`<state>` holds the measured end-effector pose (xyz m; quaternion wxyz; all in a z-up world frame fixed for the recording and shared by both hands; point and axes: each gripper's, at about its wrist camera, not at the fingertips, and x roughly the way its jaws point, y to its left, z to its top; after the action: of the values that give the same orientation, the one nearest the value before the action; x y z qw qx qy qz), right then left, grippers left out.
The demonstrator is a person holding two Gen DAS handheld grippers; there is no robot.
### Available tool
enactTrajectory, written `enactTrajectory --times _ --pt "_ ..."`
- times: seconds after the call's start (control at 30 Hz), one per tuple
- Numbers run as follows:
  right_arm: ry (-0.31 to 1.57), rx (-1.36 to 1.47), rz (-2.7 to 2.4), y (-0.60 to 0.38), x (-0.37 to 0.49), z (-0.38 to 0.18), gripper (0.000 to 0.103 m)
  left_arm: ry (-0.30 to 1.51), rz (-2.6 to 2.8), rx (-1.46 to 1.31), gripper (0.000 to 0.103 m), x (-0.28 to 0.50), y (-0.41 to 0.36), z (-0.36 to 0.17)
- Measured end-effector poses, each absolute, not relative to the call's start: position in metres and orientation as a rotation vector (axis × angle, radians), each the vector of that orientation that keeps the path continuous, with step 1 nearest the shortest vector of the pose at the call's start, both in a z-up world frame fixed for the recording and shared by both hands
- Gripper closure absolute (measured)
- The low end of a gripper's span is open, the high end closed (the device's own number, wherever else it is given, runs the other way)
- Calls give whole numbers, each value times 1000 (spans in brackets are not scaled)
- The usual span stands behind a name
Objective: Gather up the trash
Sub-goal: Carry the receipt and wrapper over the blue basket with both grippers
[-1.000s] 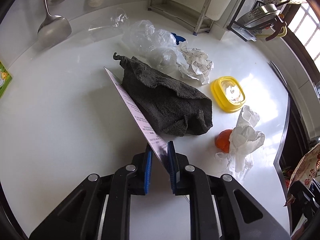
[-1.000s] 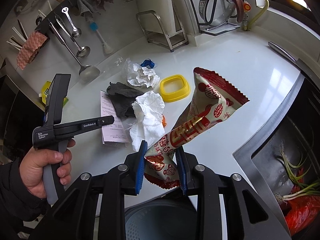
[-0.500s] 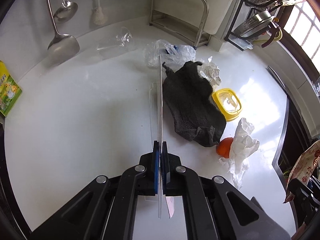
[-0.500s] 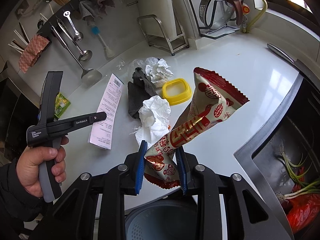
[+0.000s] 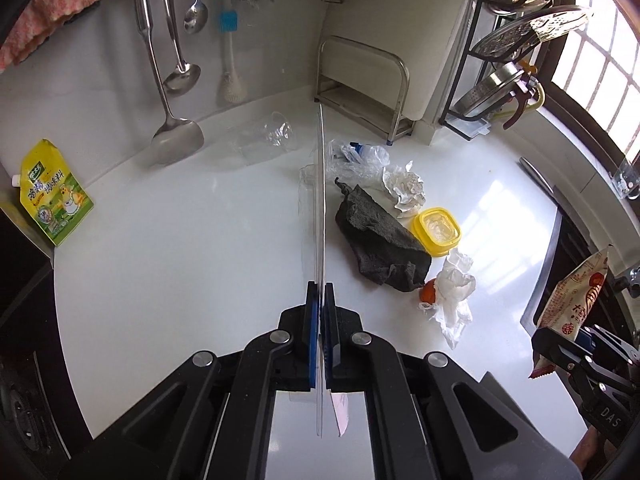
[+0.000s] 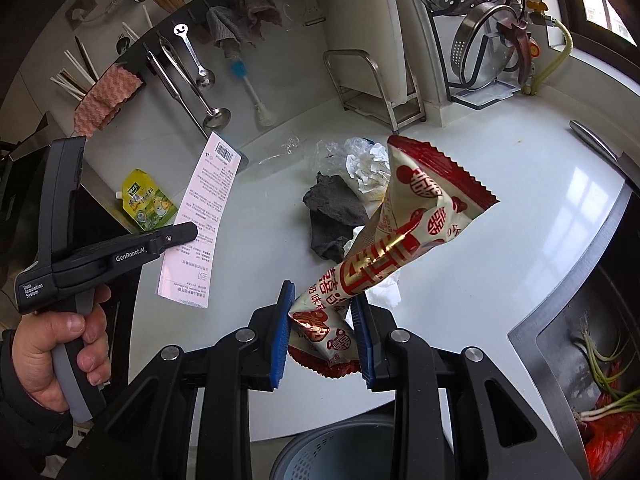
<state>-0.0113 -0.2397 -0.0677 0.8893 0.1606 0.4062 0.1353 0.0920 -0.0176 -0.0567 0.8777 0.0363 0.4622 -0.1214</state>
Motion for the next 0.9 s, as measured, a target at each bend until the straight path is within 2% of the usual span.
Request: enactTrajectory --times 0.43,0.9 --pt "851 321 286 -238 -63 -59 75 917 -338 145 100 14 -29 -26" --pt "926 310 269 -253 -132 -73 75 1031 -543 261 100 -53 -64 -46"
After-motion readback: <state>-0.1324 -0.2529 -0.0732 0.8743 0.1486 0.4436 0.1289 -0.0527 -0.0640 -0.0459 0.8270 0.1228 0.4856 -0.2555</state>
